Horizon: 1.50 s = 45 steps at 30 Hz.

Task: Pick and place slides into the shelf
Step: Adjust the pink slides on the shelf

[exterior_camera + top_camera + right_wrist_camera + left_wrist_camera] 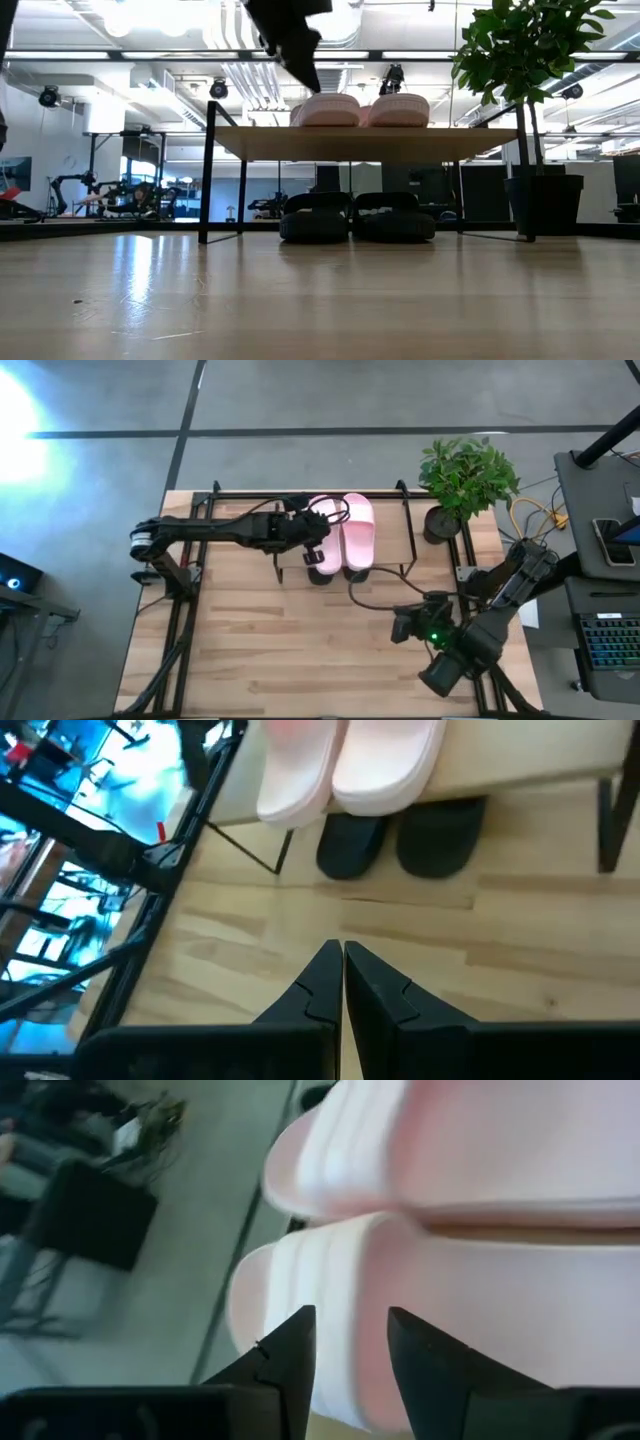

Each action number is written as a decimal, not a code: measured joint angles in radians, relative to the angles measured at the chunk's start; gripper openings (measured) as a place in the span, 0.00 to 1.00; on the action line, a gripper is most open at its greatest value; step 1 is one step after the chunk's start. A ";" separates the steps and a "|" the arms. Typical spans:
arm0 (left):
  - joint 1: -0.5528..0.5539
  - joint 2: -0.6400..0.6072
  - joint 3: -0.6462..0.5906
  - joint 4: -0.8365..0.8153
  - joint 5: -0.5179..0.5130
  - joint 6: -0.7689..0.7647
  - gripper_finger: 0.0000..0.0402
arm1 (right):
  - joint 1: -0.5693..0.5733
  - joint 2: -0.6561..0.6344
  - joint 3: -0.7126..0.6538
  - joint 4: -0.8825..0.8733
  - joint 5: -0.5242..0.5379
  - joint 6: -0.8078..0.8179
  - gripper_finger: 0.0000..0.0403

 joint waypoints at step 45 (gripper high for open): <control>0.076 -0.300 -0.311 -0.188 0.183 -0.495 0.28 | -0.628 -0.069 -0.494 1.231 -0.552 -1.049 0.02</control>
